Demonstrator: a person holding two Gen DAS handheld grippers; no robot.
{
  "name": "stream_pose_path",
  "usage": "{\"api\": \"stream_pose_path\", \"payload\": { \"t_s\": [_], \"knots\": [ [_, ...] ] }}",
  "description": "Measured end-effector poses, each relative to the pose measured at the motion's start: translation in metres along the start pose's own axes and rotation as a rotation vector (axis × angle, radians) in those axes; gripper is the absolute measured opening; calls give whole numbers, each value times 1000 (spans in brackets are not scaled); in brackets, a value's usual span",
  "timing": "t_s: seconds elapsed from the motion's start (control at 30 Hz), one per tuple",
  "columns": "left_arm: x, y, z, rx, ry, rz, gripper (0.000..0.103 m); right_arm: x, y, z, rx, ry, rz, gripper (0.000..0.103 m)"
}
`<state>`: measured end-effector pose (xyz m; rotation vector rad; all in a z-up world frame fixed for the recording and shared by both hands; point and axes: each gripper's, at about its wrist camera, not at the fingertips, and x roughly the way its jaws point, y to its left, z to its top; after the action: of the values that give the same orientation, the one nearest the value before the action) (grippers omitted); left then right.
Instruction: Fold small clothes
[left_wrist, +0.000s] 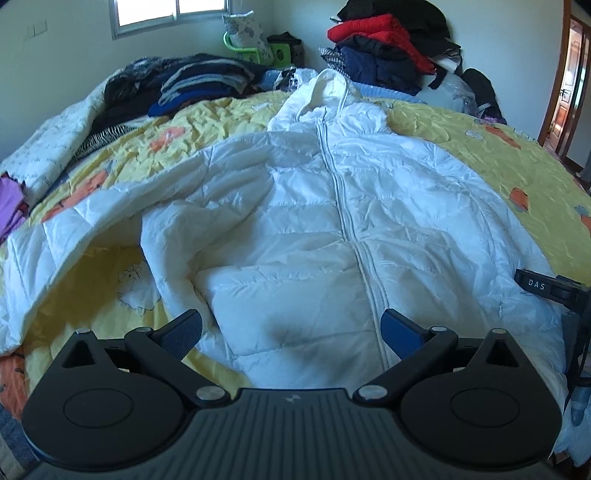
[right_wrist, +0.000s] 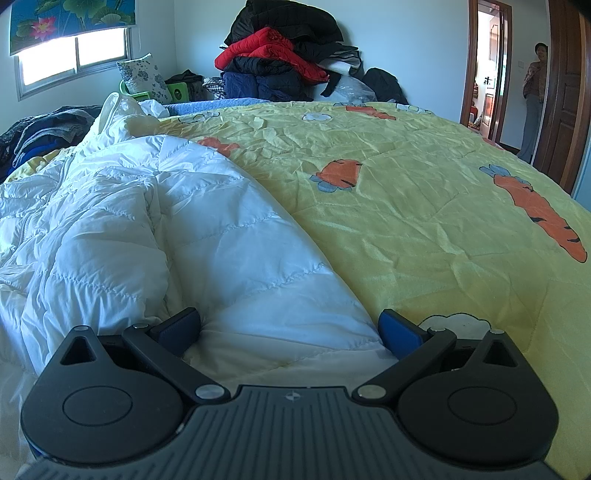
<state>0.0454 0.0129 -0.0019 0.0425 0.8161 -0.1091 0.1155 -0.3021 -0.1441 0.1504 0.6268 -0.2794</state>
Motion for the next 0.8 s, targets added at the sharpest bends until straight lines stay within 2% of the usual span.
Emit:
{"api": "stream_pose_path", "payload": {
  "t_s": [0.27,0.37,0.5,0.73,0.8],
  "knots": [
    [9,-5,6,6,8,-9,103,0,-2,-1,-6,4,0,103],
    [6,-4,6,3,0,-7,103,-3,-1,4,-27,34,2,102],
    [1,-4,4,9,-8,-3,103,-17,5,20,-33,81,-65,102],
    [-4,-10,0,17,-20,-1,103,-63,29,30,-123,59,-13,102],
    [-3,-12,-2,24,-13,14,103,-78,32,35,-126,44,26,102]
  ]
}}
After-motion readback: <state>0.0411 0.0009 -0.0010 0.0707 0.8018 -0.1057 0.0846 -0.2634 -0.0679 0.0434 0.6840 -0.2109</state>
